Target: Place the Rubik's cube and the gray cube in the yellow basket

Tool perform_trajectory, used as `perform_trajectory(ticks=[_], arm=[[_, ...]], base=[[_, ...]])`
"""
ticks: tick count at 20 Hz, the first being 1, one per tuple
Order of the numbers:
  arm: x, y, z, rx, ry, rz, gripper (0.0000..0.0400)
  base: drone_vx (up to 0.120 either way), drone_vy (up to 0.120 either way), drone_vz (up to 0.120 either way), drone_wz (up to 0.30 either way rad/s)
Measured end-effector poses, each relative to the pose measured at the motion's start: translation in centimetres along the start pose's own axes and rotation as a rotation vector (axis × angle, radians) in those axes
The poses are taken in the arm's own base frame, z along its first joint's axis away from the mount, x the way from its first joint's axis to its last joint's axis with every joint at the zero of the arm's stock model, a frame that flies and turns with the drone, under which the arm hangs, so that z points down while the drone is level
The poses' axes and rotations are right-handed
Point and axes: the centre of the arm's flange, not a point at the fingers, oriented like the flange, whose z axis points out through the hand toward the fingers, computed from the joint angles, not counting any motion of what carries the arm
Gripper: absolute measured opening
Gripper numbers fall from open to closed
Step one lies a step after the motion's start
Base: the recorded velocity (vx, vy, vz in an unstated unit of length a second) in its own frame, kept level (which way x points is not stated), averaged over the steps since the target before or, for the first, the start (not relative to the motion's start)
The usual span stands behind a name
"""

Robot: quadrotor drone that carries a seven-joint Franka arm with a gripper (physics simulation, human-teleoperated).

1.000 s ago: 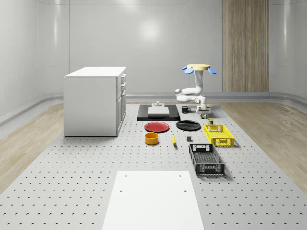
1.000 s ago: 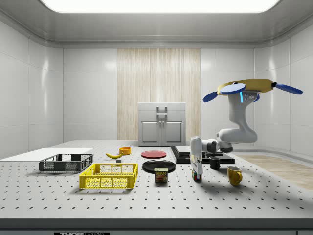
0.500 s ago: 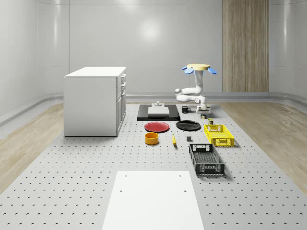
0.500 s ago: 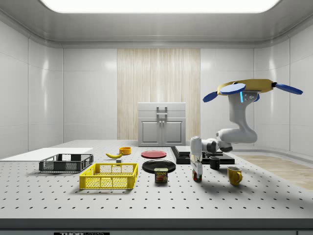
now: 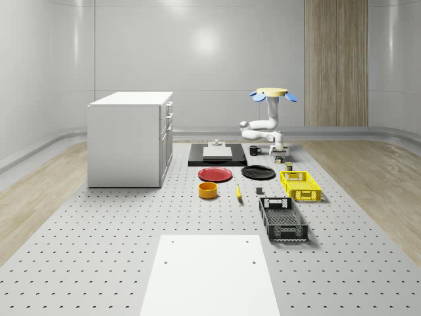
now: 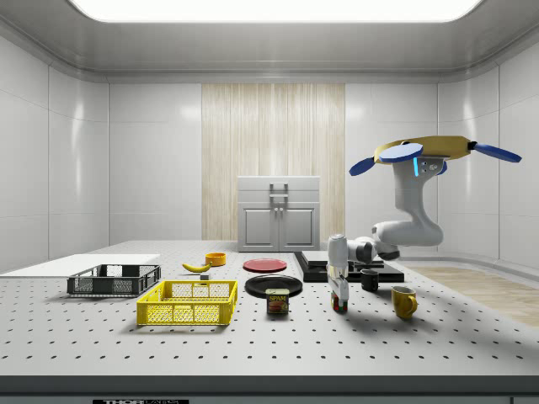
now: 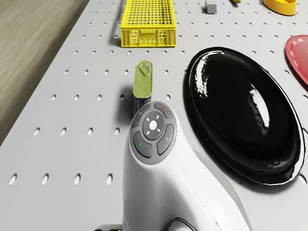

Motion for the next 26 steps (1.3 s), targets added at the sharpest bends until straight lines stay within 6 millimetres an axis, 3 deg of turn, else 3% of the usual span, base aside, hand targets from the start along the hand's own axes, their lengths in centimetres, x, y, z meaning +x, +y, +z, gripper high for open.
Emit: perform_trajectory(ticks=[14,20,26], arm=[[0.0,0.0,-4.0,0.000,0.000,0.000,0.0325],[0.0,0.0,-4.3,0.000,0.000,0.000,0.0325],[0.0,0.0,-4.4,0.000,0.000,0.000,0.0325]], base=[[0.000,0.000,0.106,0.000],[0.120,0.000,0.073,0.000],[0.120,0.113,0.000,0.000]])
